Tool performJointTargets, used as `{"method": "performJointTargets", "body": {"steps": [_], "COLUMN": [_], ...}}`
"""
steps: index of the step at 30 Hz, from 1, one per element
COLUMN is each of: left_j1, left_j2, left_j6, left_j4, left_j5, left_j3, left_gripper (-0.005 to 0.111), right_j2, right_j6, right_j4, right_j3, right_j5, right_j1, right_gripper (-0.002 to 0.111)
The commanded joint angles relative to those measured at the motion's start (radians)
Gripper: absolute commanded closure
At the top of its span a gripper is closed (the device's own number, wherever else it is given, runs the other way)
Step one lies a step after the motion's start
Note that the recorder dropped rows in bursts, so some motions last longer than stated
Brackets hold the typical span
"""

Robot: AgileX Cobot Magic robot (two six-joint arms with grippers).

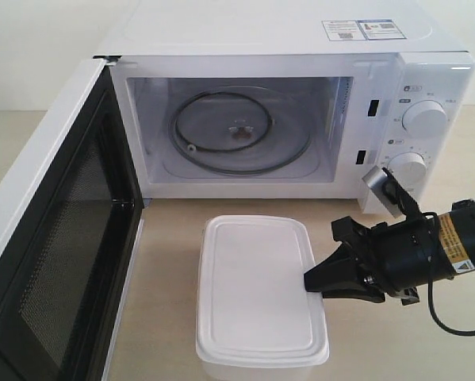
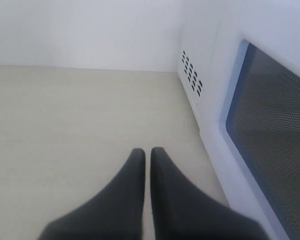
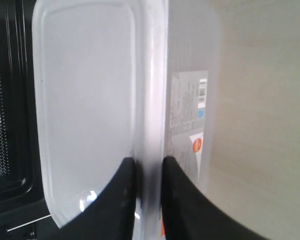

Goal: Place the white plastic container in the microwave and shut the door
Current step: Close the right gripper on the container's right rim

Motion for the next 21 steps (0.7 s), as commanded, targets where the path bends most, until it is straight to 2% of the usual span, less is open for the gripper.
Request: {"method": "performJointTargets", "body": {"steps": [1,4,7,15,21], "left_j1": [0.003,0.003,0.003,0.003,0.003], "left_j2": [-0.004,-0.004,-0.004,-0.004,-0.004], "left_j6": [0.004,0.004,0.004,0.004,0.004], "left_j4": [-0.008,-0.008,-0.008,-0.008,-0.008], "left_j5": [-0.001,-0.001,-0.001,-0.001,-0.001], "left_j3": [0.004,0.004,0.004,0.004,0.004], "left_gripper": [0.102,0.102,0.102,0.102,0.102], "right_j2": [-0.005,-0.005,-0.005,-0.005,-0.005], "right_j6": [-0.002,-0.002,-0.002,-0.006,-0.032], "right_j4": [-0.019,-0.019,-0.022,-0.016,0.098], "right_j3": [-0.002,-0.002,-0.002,-0.002,-0.002], "right_j5": [0.007,0.007,0.007,-0.007,-0.061], "right_j1": [0.002,0.002,0.002,0.002,0.002], "right_gripper": [0.098,0.098,0.109,0.109,0.109]}}
